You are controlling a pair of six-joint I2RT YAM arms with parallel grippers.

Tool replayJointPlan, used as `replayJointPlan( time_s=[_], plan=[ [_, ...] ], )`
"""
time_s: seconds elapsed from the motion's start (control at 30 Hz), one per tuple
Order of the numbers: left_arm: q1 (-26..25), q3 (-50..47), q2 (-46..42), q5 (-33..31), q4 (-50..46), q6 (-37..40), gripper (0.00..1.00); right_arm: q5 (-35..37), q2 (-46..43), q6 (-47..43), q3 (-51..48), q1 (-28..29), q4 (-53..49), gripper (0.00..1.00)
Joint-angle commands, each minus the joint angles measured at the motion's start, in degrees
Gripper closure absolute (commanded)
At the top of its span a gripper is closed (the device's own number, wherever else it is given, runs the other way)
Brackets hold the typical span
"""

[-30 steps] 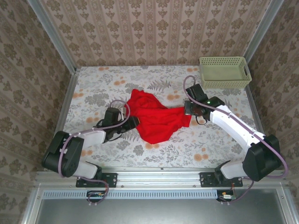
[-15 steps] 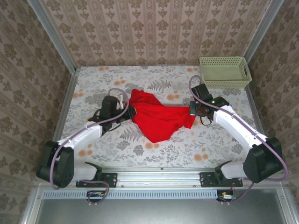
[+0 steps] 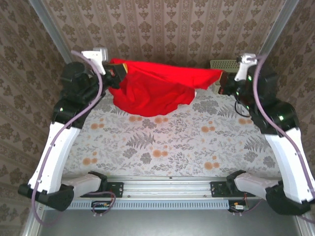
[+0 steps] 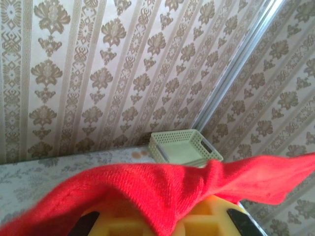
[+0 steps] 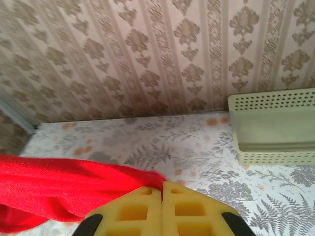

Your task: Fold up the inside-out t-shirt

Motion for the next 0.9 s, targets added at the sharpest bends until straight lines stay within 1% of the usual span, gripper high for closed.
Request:
replayJointPlan(
  time_s=[0.0, 0.03, 0.1, 0.17, 0.23, 0.3, 0.37, 0.43, 0.5, 0.57, 0.63, 0.67, 0.73, 0.8, 0.87],
  plan=[
    [0.08, -10.27, -1.72, 0.57, -2.42, -0.35, 0.97, -3.82, -0.79, -0.57, -10.31, 2.18, -2.49, 1.0],
    [0.04, -13.86, -2.97, 0.24, -1.8, -0.64, 0.96, -4.15, -2.01, -0.18, -14.8, 2.95, -1.1, 1.0],
    [0.24, -19.86, -3.22, -0.98, -1.6, -0.95, 0.95, -7.23, -2.82, 1.43, -23.36, 3.13, 1.79, 1.0],
    [0.61, -24.27, -0.39, -1.01, -2.15, -1.14, 0.96, -9.91, -0.72, 3.29, -29.6, 3.32, 4.62, 1.0],
    [0.87, -27.24, 4.87, -0.21, -2.82, -1.1, 0.99, -10.51, 3.89, 4.54, -33.15, 3.4, 6.67, 1.0],
    [1.24, -28.44, 9.61, -0.13, -3.73, -1.56, 1.0, -9.18, 7.83, 4.88, -33.67, 3.39, 7.75, 1.0],
    [1.73, -29.18, 12.3, 0.47, -3.5, -2.1, 1.0, -6.81, 10.37, 4.68, -32.55, 3.31, 8.1, 1.0],
    [1.93, -29.84, 11.9, 0.74, -2.44, -2.55, 1.0, -5.65, 11.41, 3.86, -30.36, 3.22, 7.99, 1.0],
    [1.92, -30.11, 9.04, -0.32, -1.82, -2.44, 1.0, -5.27, 10.72, 2.79, -28.5, 3.22, 8.17, 1.0],
    [2.45, -29.59, 4.85, -2.82, -1.89, -2.13, 1.0, -6.1, 9.42, 1.39, -26.5, 3.31, 8.83, 1.0],
    [4.85, -27.17, 2.03, -4.19, -2.04, -2.2, 1.0, -6.29, 9.21, -0.06, -22.6, 3.4, 8.34, 1.0],
    [6.33, -24.94, 2.01, -3.91, -2.56, -2.44, 1.0, -5.97, 9.64, -0.52, -19.97, 3.48, 7.6, 1.0],
    [9.53, -16.74, 3.88, -1.68, -5.06, -2.69, 1.0, -4.98, 11.25, -1.34, -13.08, 3.59, 5.67, 1.0],
    [10.61, -7.56, 5.97, -0.07, -8.18, -1.96, 1.0, -5.25, 12.52, -1.36, -6.04, 3.68, 4.35, 1.0],
    [10.51, 0.63, 6.31, -0.16, -11.39, -0.29, 1.0, -6.82, 12.7, -1.42, 0.15, 4.52, 3.88, 1.0]
  ],
)
